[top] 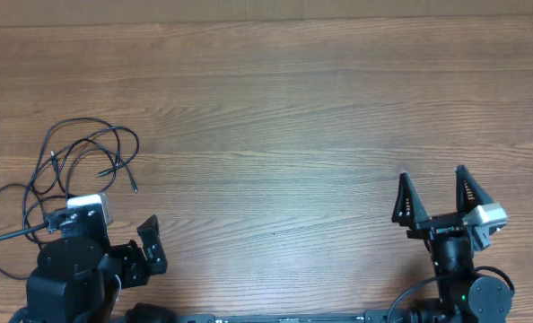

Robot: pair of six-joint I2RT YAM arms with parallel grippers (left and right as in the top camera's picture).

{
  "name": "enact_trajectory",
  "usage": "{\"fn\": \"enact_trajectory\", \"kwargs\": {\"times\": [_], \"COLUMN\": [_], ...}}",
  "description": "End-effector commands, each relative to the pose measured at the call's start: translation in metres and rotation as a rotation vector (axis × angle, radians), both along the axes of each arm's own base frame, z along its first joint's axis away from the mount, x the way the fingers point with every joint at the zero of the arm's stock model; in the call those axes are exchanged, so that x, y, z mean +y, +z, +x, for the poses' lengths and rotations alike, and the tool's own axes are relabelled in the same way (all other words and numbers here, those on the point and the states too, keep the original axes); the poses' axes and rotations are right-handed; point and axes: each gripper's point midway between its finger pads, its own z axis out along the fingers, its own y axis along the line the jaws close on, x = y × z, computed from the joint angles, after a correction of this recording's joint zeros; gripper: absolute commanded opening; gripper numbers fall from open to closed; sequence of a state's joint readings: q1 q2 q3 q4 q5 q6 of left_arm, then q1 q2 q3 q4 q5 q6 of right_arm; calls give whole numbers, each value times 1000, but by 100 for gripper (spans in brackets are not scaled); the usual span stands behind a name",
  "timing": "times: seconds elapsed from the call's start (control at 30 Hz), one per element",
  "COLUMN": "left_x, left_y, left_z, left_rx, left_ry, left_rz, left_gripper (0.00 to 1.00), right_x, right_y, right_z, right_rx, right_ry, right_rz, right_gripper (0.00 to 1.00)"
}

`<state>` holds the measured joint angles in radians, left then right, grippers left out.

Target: Untangle cables

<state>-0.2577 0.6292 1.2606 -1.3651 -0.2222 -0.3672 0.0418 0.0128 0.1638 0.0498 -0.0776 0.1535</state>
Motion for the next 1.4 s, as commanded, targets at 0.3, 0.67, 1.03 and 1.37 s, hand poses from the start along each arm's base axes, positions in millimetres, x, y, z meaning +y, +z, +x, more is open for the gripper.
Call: {"fn": "enact_trajectory", "kwargs": {"times": [0.3, 0.67, 1.03, 1.37], "left_x": [3, 3, 3, 3], "left_y": [-1, -1, -1, -1], "left_z": [1, 1, 1, 1], "left_rx": [2, 2, 2, 2], "left_ry": [19, 19, 19, 19], "left_rz": [7, 7, 7, 7], "left_gripper": [100, 100, 100, 100], "right_x": [-28, -19, -19, -19], "right_y": [-33, -105, -105, -105], "right_z": [12, 21, 21, 21], "right_rx": [-16, 276, 276, 276], "right_ry": [-164, -119, -116, -116], "right_rz": [41, -3, -3, -3], "right_gripper": [100, 100, 100, 100]}}
